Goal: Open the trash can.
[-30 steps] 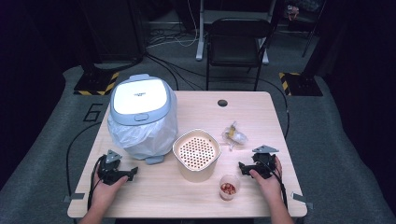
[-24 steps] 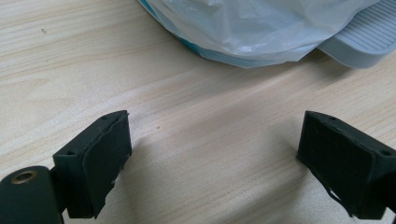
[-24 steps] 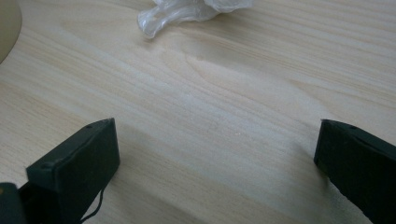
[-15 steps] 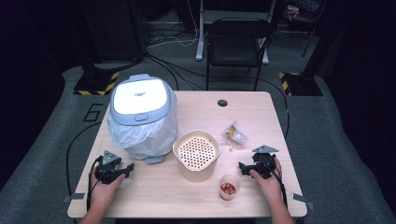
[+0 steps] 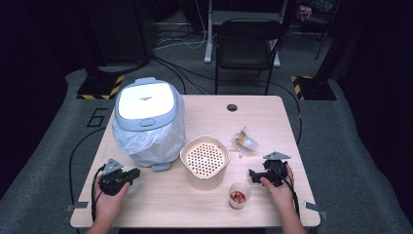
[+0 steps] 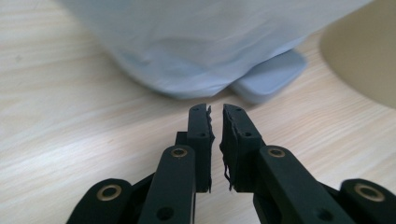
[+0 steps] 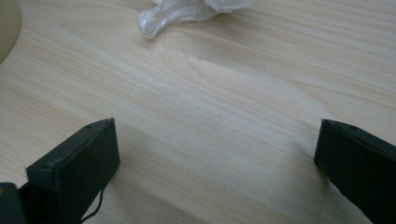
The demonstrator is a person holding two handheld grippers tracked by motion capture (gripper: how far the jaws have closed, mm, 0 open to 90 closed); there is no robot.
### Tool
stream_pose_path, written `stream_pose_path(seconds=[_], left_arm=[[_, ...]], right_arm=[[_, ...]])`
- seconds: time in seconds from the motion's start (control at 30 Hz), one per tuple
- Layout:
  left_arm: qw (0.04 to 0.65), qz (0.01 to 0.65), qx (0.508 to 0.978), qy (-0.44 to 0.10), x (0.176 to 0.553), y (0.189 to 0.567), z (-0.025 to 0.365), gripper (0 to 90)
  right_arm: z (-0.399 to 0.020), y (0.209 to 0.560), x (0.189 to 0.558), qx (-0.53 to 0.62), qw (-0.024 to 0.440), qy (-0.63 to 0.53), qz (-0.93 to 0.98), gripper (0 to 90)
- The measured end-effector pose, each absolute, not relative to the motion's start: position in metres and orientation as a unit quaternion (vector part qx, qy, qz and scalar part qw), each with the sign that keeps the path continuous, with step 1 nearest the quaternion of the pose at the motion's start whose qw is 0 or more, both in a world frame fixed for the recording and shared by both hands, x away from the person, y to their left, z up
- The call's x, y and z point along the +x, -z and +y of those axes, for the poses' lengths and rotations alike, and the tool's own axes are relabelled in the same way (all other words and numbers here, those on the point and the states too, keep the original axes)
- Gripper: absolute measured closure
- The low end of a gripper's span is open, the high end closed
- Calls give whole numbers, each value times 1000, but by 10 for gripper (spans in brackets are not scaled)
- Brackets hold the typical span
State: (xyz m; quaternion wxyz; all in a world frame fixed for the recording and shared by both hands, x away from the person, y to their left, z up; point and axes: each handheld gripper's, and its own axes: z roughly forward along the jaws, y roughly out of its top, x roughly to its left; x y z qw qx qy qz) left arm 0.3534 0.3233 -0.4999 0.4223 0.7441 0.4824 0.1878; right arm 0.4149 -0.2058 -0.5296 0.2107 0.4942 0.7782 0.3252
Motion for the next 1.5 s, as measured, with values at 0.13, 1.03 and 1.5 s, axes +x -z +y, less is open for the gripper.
stream_pose_path(seconds=[0.13, 1.03, 1.5], left_arm=[[416, 453, 760, -211, 352, 494, 304, 869], [432, 530, 678, -270, 367, 517, 233, 808], [416, 507, 689, -310, 367, 525, 224, 811]], right_arm=[[-206, 530, 415, 495, 211, -325, 778, 0], [-206, 530, 415, 495, 211, -325, 778, 0], [-206, 530, 415, 495, 211, -325, 778, 0]])
